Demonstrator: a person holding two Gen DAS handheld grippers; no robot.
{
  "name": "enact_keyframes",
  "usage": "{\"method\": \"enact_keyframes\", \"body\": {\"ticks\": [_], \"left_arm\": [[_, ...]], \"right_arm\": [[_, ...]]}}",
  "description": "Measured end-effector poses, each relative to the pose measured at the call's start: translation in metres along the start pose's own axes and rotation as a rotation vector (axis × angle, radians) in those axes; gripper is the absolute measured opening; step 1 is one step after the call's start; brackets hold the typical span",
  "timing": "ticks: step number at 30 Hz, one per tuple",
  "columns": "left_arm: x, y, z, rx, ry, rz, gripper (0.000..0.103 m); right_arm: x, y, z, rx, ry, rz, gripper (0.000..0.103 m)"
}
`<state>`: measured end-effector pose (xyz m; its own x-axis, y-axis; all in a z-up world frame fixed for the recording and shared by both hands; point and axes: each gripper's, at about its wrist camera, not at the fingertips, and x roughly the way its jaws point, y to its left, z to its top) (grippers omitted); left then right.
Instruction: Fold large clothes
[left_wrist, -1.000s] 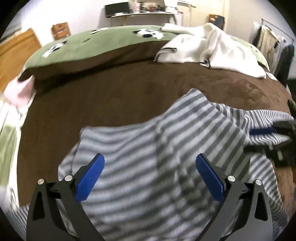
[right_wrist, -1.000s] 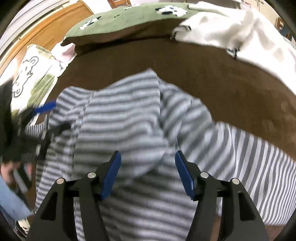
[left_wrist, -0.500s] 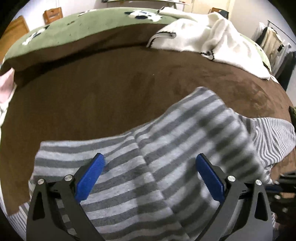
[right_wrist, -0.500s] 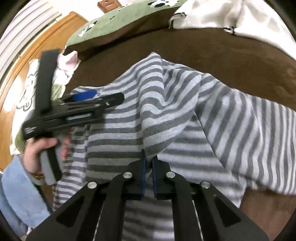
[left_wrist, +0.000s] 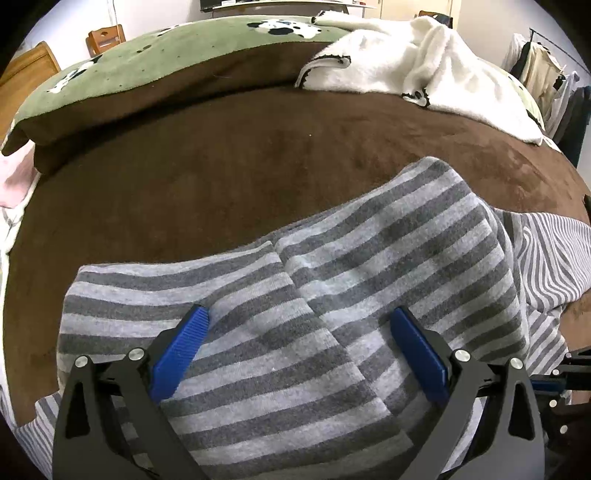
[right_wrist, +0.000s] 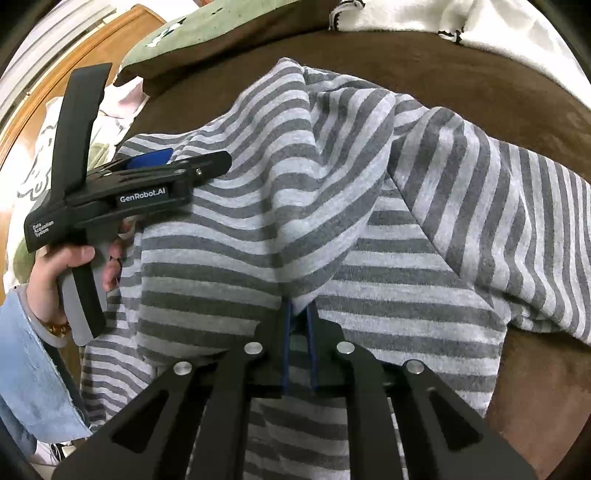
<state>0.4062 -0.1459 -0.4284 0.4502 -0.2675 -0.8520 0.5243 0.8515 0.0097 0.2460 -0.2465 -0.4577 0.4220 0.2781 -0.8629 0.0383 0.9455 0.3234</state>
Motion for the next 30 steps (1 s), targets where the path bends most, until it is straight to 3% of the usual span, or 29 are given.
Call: {"method": "enact_keyframes", "body": {"ticks": [3,5,7,9,12,21,30], "left_arm": [[-0.008,-0.003,0.000,-0.008,0.006,-0.012,0.097],[-0.016,-0.007,0.003,-0.005,0.014,-0.014,0.097],[-0.024,-0.010,0.006,-0.003,0.013,-0.012,0.097],[-0.036,-0.012,0.011,-0.002,0.016,-0.014,0.097],[-0.053,-0.016,0.020,-0.004,0.026,-0.024,0.097],[-0.087,-0.061,0.041,0.066,0.063,-0.093,0.097],[-0.070,-0.126,0.047,0.145,0.063,-0.134,0.097]], "right_arm": [[-0.007,-0.003,0.002,-0.002,0.005,-0.008,0.014],[-0.011,-0.002,0.007,-0.005,0.003,-0.021,0.028],[-0.020,-0.001,0.011,-0.006,-0.007,-0.031,0.059],[-0.033,0.001,0.012,-0.027,-0.028,-0.060,0.061],[-0.055,0.000,0.015,-0.042,-0.043,-0.115,0.078],[-0.124,-0.040,0.007,0.014,-0.075,-0.215,0.085],[-0.164,-0.105,-0.033,0.166,-0.084,-0.300,0.085]]}}
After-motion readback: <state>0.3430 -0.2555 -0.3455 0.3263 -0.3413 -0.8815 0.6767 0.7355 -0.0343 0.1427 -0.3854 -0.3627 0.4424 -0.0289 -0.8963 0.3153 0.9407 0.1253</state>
